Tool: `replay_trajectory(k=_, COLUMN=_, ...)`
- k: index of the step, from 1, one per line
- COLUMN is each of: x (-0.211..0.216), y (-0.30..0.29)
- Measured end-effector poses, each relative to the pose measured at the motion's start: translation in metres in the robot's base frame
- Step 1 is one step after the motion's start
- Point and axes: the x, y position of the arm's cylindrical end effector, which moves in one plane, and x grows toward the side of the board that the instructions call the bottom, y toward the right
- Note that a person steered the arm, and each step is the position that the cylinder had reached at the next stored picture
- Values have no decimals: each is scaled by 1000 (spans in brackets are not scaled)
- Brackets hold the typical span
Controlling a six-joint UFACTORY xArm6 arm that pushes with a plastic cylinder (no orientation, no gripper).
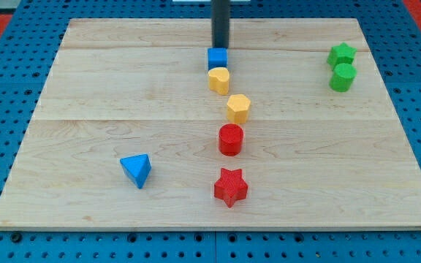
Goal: Slide the blue cube towards the blue triangle
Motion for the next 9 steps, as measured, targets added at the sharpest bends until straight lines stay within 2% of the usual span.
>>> replay_trajectory(k=1, x=5, y=42)
replay_trajectory(k=2, x=48, y=30)
replay_trajectory(k=3, x=41, y=-22)
replay_trajectory(k=4, x=7, y=-22)
replay_trajectory(k=5, x=49, y=-73)
replay_trajectory(k=6, x=112, y=-79)
replay_trajectory(k=7, x=128, y=-91)
replay_trajectory(k=8, x=110, y=-119)
replay_trajectory(k=9, x=147, y=-112)
